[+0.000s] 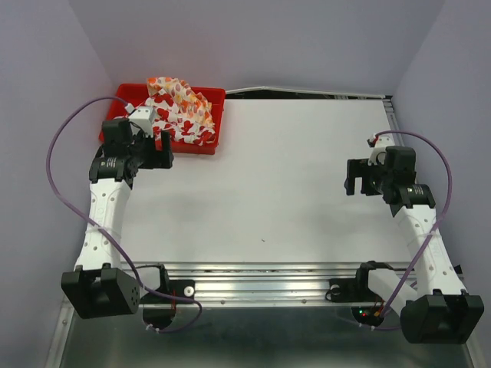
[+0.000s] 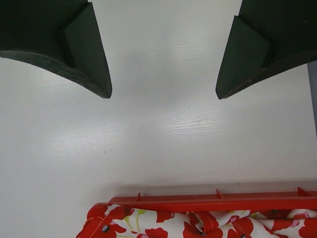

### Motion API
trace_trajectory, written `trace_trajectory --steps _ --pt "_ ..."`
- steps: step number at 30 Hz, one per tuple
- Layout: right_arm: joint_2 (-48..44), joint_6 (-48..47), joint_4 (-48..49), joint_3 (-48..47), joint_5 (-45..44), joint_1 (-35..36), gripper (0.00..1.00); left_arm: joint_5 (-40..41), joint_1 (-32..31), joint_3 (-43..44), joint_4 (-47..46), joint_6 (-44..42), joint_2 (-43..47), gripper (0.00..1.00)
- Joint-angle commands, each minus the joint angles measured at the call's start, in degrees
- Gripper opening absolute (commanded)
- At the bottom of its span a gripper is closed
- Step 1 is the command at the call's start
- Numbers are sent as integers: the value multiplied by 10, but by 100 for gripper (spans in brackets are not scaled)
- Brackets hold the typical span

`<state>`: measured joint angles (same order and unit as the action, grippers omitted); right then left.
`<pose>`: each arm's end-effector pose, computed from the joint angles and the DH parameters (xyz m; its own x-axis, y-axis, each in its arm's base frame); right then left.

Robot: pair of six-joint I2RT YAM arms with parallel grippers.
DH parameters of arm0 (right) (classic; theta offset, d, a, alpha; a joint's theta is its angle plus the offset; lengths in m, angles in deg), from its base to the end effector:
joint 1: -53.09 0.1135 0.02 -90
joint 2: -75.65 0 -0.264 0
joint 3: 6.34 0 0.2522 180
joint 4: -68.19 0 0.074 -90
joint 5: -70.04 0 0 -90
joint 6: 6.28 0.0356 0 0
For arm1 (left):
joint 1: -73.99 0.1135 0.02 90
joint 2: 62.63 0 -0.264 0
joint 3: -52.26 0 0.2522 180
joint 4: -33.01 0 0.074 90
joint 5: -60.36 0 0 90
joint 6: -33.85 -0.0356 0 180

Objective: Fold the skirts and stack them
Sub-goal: Grab the skirt from the pile

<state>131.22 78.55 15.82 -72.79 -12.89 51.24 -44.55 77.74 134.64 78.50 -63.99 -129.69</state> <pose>0.2003 -0.0021 0.3064 -0.6540 -0.0683 -0.7534 -0.1195 0.9927 0.0137 0.2541 0.0075 0.3688 -0.4751 0.1010 -0.8741 0.2257 0.9741 -0.0102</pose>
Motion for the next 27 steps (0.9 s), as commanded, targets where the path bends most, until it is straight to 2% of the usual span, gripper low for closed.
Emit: trace_trajectory --steps 1,7,11,13,17,19,23,27 --pt "-1 -8 3 -28 10 2 100 10 -1 43 -24 -7 -12 99" --pt "6 -10 3 -27 20 2 100 34 -1 112 -22 -8 -73 99" --pt "11 -11 0 -29 19 2 100 69 -1 200 -31 2 -149 96" --pt "16 -9 -1 -32 20 2 100 85 0 237 -36 9 -183 92" --pt "34 -7 2 -33 25 2 100 95 7 378 -29 24 -305 80" --pt "44 -8 2 -37 24 2 100 82 17 428 -24 34 -349 77" --pt "70 -5 -2 -55 23 2 100 39 27 561 -19 44 -469 61" --pt "92 -2 -6 -72 30 2 100 44 28 601 -54 55 -532 60"
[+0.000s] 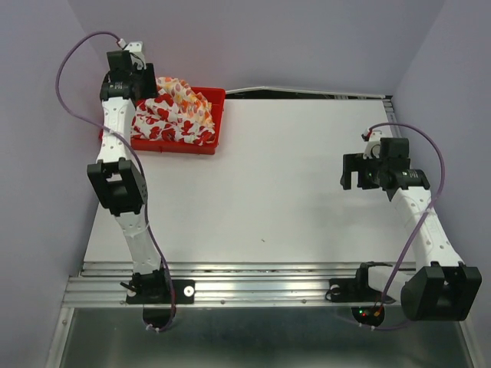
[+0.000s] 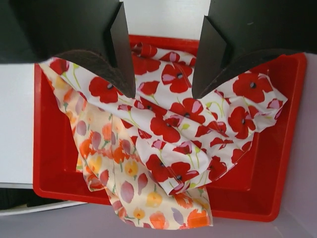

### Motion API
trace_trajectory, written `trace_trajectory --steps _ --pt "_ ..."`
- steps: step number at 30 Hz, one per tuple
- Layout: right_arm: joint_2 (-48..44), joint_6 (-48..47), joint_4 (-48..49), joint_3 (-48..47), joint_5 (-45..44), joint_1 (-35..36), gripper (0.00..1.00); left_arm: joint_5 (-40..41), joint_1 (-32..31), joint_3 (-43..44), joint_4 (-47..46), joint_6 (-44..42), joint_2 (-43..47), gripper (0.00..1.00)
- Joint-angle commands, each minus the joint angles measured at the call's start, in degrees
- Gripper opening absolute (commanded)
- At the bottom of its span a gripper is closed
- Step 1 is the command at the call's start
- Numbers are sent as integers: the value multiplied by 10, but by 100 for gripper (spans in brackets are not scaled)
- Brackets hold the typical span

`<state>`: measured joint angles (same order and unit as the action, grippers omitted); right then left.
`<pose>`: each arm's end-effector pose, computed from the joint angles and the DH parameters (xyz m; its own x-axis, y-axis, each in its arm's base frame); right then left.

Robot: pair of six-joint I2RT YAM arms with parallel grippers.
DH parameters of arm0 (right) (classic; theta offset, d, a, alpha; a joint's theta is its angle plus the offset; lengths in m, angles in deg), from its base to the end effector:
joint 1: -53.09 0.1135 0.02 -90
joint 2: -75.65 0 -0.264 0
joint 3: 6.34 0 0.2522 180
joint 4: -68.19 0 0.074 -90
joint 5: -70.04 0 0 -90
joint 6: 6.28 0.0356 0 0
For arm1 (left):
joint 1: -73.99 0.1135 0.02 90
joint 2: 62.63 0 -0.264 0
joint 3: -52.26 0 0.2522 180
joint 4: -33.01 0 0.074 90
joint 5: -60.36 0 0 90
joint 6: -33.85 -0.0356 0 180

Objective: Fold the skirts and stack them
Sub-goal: Grab the skirt from the pile

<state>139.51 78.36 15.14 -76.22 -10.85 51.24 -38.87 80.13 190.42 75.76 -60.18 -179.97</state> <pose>0.2290 -0.0018 0.2971 -0.7210 -0.0690 -0.6895 -0.1440 0.9882 0.0517 0.4761 0.0455 0.3969 -0.3674 0.0302 -0.9296 0.0684 0.9976 0.0054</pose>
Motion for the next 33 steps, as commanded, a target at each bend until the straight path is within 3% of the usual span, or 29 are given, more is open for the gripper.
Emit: trace_trajectory --steps 1,8,17,22,33 --pt "14 0 0 -40 10 2 100 -6 4 44 -39 19 -38 60" --pt "30 -1 -1 -40 11 2 100 3 13 32 -163 35 -100 62" --pt "43 -3 -1 -36 0 2 100 -23 27 50 -256 104 -176 63" --pt "52 -4 -4 -35 -1 2 100 -71 36 34 -342 124 -193 66" --pt "70 -8 -4 -27 -9 2 100 -103 40 56 -416 164 -268 75"
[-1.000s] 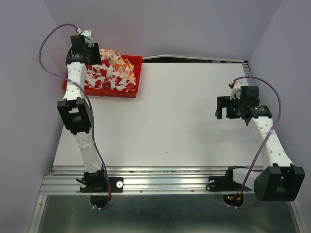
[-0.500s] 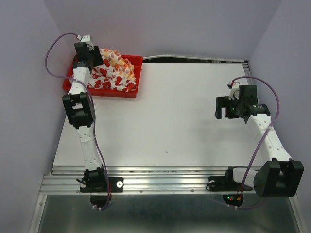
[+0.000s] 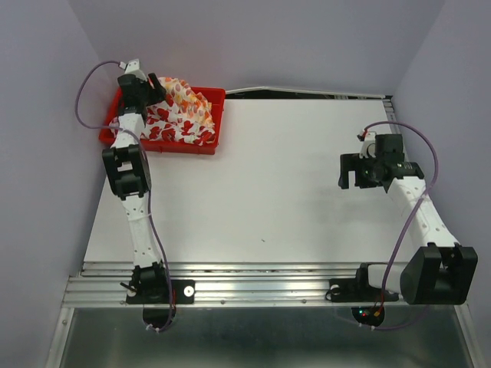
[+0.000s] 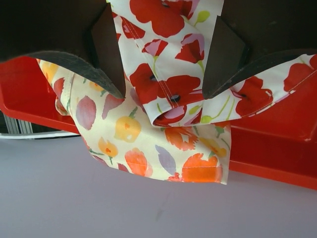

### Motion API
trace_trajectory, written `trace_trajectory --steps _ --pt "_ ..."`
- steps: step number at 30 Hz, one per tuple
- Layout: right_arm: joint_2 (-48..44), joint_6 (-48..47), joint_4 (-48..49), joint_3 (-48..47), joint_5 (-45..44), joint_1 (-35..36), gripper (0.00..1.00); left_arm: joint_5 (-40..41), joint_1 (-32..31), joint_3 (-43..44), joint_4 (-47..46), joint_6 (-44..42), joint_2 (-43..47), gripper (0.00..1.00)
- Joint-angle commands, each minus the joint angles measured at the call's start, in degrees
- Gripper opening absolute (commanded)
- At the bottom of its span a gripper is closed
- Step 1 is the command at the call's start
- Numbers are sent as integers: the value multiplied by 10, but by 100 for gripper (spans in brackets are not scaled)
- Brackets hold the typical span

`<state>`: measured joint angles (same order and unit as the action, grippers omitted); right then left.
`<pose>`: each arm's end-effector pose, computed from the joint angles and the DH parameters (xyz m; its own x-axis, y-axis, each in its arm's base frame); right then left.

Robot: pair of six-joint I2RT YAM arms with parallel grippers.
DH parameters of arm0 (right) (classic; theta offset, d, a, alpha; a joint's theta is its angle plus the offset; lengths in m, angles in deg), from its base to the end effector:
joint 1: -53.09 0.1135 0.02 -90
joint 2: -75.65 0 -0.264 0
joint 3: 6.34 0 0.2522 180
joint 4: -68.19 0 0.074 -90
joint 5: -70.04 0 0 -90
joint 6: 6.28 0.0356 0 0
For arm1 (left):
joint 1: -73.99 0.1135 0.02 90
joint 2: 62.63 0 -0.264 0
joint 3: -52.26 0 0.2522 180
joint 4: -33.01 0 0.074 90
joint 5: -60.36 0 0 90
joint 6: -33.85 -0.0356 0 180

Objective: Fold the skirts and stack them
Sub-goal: Grab the skirt from the pile

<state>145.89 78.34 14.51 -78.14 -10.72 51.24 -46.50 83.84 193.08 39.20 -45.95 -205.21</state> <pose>0.2499 -0.0024 0.2827 -0.7792 -0.0674 -0.6232 -0.1403 0.9877 0.0686 0.5819 0.0905 0.2512 -0.1552 -0.1990 -0.9676 0.0933 0.9722 -0.2149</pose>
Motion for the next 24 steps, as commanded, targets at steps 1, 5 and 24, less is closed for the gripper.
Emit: trace_trajectory --steps 1,5,24 --pt "8 -8 3 -8 -11 2 100 -27 3 33 -54 25 -22 75" --pt "19 -9 -2 -15 -15 2 100 -28 3 43 -65 38 -47 75" --pt "4 -6 -4 -30 4 2 100 -115 53 -44 -99 120 96 0"
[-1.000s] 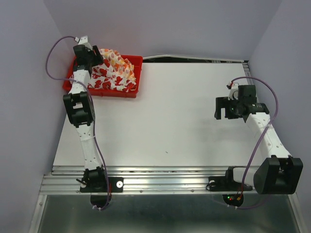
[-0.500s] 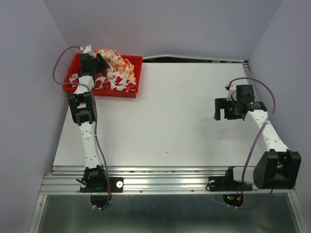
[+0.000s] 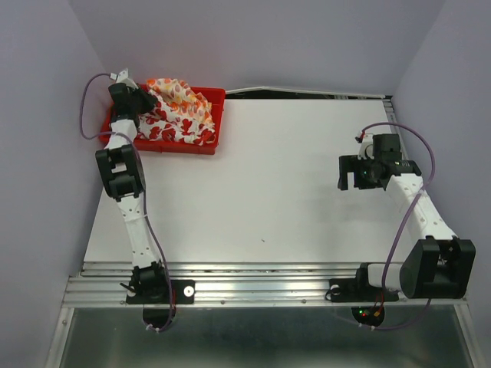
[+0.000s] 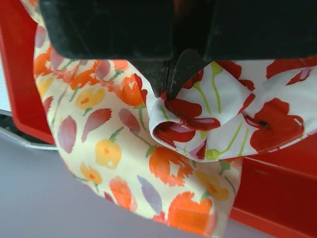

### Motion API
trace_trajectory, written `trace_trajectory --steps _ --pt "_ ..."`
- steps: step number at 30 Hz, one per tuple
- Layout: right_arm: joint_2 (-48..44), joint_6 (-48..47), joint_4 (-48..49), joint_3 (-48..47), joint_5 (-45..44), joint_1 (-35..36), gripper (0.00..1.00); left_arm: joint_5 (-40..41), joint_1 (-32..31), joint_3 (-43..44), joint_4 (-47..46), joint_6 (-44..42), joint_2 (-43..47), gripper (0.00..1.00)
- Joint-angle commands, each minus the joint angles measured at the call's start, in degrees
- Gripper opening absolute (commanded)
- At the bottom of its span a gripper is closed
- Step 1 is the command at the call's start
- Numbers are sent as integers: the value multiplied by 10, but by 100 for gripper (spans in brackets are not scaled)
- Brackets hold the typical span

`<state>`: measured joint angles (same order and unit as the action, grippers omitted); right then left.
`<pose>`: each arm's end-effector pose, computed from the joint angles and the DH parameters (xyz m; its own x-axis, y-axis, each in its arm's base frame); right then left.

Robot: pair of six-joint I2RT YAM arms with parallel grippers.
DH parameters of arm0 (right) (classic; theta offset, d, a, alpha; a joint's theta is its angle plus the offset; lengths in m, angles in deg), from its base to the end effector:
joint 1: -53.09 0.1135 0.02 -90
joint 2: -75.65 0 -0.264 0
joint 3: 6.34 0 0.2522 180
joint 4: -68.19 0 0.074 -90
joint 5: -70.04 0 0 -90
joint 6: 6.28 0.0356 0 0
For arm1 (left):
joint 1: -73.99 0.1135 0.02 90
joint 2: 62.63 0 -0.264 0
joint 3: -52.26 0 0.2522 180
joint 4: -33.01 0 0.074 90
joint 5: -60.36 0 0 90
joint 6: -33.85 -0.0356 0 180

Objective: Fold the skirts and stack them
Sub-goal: Grab the skirt from the pile, then move the skirt to the center of the board

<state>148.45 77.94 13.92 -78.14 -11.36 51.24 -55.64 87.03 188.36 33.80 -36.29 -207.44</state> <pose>0.2563 -0.0030 0.2715 -0.8119 -0.0734 -0.5792 -0.1357 0.9886 0.0649 0.5779 0.1178 0.2100 -0.2254 -0.3656 -0.9030 0.1508 0.9026 -0.4031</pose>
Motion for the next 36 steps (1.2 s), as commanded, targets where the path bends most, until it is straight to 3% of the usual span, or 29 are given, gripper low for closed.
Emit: trace_trajectory --steps 1,11,22,29,36 --pt "-23 -1 1 -32 17 2 100 -33 22 8 -38 18 128 0" --pt "-48 -6 -10 -69 43 2 100 -103 21 7 29 28 282 0" --pt "-61 -39 -26 -159 98 2 100 -151 -42 -99 80 -6 482 0" --pt "-73 -42 -45 -188 113 2 100 -78 -185 -223 109 -117 644 0" --pt "-65 -34 -79 -184 105 2 100 47 -395 -335 153 -224 650 0"
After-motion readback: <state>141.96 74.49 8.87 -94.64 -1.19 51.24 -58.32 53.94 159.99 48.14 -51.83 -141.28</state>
